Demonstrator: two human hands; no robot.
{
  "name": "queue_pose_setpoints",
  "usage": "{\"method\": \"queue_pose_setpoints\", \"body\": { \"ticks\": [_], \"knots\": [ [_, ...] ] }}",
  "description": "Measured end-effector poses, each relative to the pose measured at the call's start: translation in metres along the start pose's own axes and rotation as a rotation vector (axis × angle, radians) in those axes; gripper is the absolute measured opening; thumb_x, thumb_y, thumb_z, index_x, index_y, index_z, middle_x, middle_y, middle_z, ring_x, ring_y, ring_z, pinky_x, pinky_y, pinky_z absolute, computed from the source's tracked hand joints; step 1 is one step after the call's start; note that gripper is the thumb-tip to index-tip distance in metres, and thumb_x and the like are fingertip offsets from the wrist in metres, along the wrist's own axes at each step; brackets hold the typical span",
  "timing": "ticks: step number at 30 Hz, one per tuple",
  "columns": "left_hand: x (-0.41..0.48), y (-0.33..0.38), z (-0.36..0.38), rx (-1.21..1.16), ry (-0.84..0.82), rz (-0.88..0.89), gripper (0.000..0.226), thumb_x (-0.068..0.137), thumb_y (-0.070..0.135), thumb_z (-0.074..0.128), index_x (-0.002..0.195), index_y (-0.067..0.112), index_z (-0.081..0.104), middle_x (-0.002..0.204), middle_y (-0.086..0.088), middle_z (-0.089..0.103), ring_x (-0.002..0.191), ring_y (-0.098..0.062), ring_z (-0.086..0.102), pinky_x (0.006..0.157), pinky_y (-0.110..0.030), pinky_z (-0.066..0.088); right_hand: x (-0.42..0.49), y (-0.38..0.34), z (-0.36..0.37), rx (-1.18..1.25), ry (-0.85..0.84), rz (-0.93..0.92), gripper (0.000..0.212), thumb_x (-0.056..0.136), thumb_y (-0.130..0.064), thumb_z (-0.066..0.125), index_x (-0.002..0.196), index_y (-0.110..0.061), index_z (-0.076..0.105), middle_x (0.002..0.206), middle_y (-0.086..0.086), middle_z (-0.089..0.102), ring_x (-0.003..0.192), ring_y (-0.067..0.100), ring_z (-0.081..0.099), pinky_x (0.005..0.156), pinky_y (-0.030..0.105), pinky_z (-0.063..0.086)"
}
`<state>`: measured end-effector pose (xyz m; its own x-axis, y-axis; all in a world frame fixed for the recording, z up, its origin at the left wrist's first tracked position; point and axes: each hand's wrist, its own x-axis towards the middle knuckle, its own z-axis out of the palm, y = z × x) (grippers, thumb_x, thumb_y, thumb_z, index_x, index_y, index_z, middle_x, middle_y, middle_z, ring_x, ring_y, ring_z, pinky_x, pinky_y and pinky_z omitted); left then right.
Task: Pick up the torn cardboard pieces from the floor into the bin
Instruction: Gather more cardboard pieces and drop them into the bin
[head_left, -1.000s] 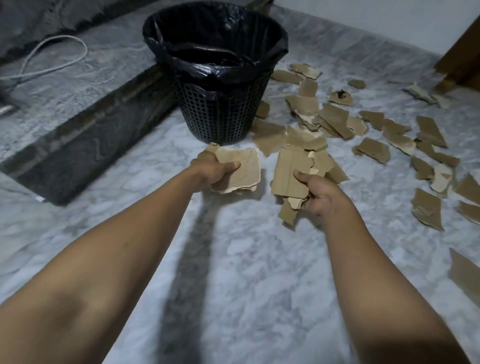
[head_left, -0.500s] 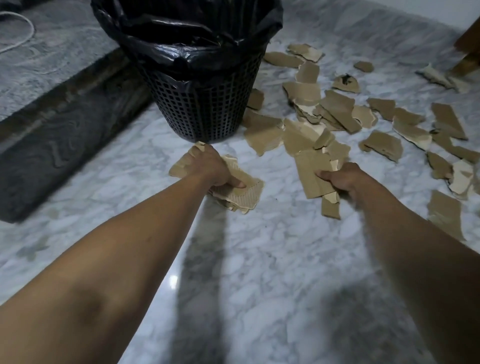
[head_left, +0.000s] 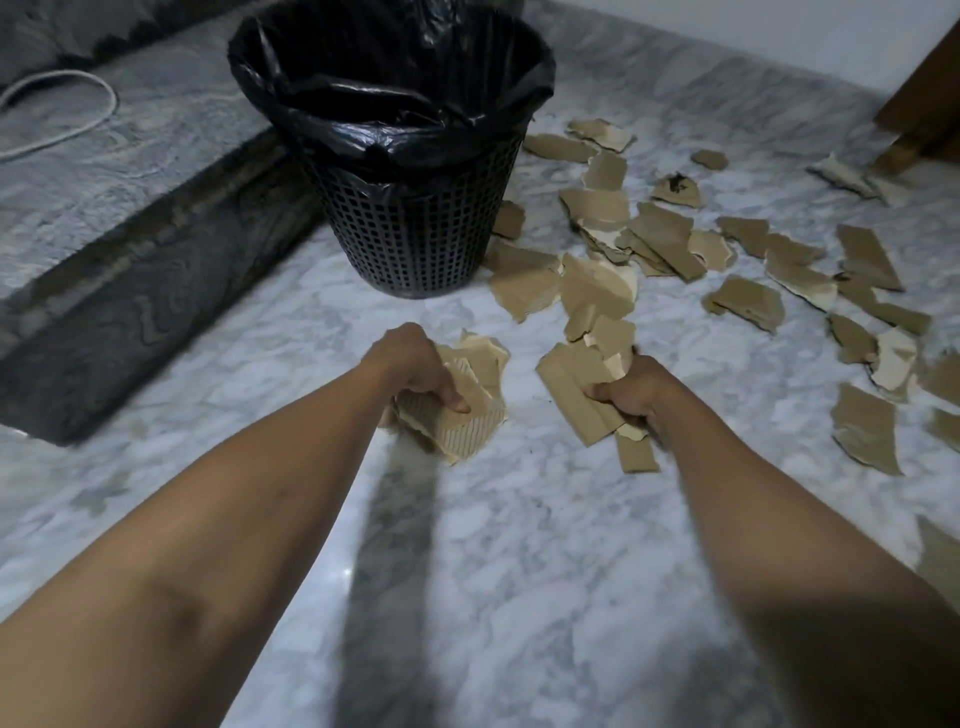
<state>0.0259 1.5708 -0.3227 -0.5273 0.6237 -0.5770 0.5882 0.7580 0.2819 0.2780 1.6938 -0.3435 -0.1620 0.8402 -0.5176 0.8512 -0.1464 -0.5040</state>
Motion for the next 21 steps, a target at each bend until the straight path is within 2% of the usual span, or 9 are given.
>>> {"method": "queue_pose_setpoints", "body": {
  "ticks": [2, 4, 6, 8, 11, 16, 19, 21],
  "knots": [
    [-0.015, -0.003, 0.004, -0.132, -0.018, 0.000, 0.085, 0.035, 0.039, 0.100, 0.102, 0.002, 0.062, 0.099, -0.011, 0.069, 0.089, -0.029, 0.067, 0.075, -0.044, 0.061, -0.019, -0.003, 0.012, 0.048, -0.004, -0.038, 0.083, 0.077, -0.031, 0.083, 0.144, -0.010, 0.039, 0.131, 0.011, 0.058, 0.118, 0.032, 0.056, 0.090, 0.036, 0.050],
    [-0.025, -0.012, 0.014, -0.302, -0.044, -0.002, 0.071, 0.042, 0.030, 0.100, 0.096, 0.000, 0.065, 0.094, -0.012, 0.070, 0.085, -0.029, 0.068, 0.070, -0.047, 0.061, -0.037, -0.004, 0.025, 0.103, -0.010, -0.094, 0.090, 0.078, -0.025, 0.083, 0.150, -0.014, 0.031, 0.137, 0.010, 0.055, 0.122, 0.030, 0.055, 0.098, 0.039, 0.049],
    [-0.034, -0.025, 0.024, -0.479, -0.042, 0.009, 0.057, 0.047, 0.023, 0.099, 0.091, 0.002, 0.070, 0.093, -0.011, 0.072, 0.081, -0.025, 0.069, 0.071, -0.043, 0.062, -0.053, -0.001, 0.036, 0.145, -0.008, -0.093, 0.079, 0.079, -0.025, 0.082, 0.145, -0.011, 0.040, 0.133, 0.011, 0.058, 0.119, 0.030, 0.056, 0.095, 0.037, 0.050],
    [-0.040, -0.036, 0.031, -0.606, -0.019, 0.041, 0.046, 0.051, 0.018, 0.097, 0.088, 0.006, 0.073, 0.093, -0.009, 0.075, 0.081, -0.022, 0.070, 0.076, -0.040, 0.062, -0.069, 0.002, 0.041, 0.176, -0.019, -0.073, 0.060, 0.081, -0.026, 0.080, 0.131, -0.008, 0.052, 0.123, 0.011, 0.062, 0.110, 0.029, 0.059, 0.084, 0.033, 0.051],
    [-0.048, -0.046, 0.034, -0.697, -0.040, 0.060, 0.047, 0.051, 0.018, 0.097, 0.091, 0.012, 0.072, 0.093, -0.006, 0.075, 0.086, -0.024, 0.071, 0.080, -0.043, 0.061, -0.085, 0.011, 0.047, 0.196, -0.072, -0.097, 0.031, 0.084, -0.021, 0.076, 0.107, -0.011, 0.058, 0.103, 0.008, 0.066, 0.089, 0.024, 0.061, 0.066, 0.030, 0.049],
    [-0.061, -0.048, 0.037, -0.676, -0.048, 0.082, 0.047, 0.057, 0.018, 0.095, 0.096, 0.010, 0.070, 0.092, -0.005, 0.074, 0.085, -0.023, 0.071, 0.077, -0.039, 0.061, -0.098, 0.024, 0.050, 0.268, -0.074, -0.114, 0.029, 0.083, -0.021, 0.077, 0.105, -0.012, 0.061, 0.099, 0.006, 0.069, 0.090, 0.024, 0.065, 0.075, 0.034, 0.053],
    [-0.061, -0.044, 0.034, -0.727, -0.122, 0.100, 0.047, 0.060, 0.017, 0.094, 0.100, 0.010, 0.071, 0.095, -0.008, 0.075, 0.087, -0.025, 0.073, 0.078, -0.043, 0.061, -0.096, 0.036, 0.049, 0.397, 0.011, -0.050, 0.030, 0.082, -0.023, 0.078, 0.104, -0.012, 0.062, 0.096, 0.005, 0.068, 0.085, 0.024, 0.065, 0.073, 0.034, 0.054],
    [-0.061, -0.035, 0.030, -0.767, -0.160, 0.130, 0.047, 0.061, 0.018, 0.093, 0.102, 0.013, 0.071, 0.096, -0.007, 0.076, 0.087, -0.025, 0.073, 0.071, -0.040, 0.062, -0.091, 0.046, 0.048, 0.558, 0.041, 0.015, 0.037, 0.079, -0.025, 0.079, 0.109, -0.011, 0.063, 0.097, 0.006, 0.071, 0.086, 0.027, 0.067, 0.072, 0.039, 0.058]
  ]
}}
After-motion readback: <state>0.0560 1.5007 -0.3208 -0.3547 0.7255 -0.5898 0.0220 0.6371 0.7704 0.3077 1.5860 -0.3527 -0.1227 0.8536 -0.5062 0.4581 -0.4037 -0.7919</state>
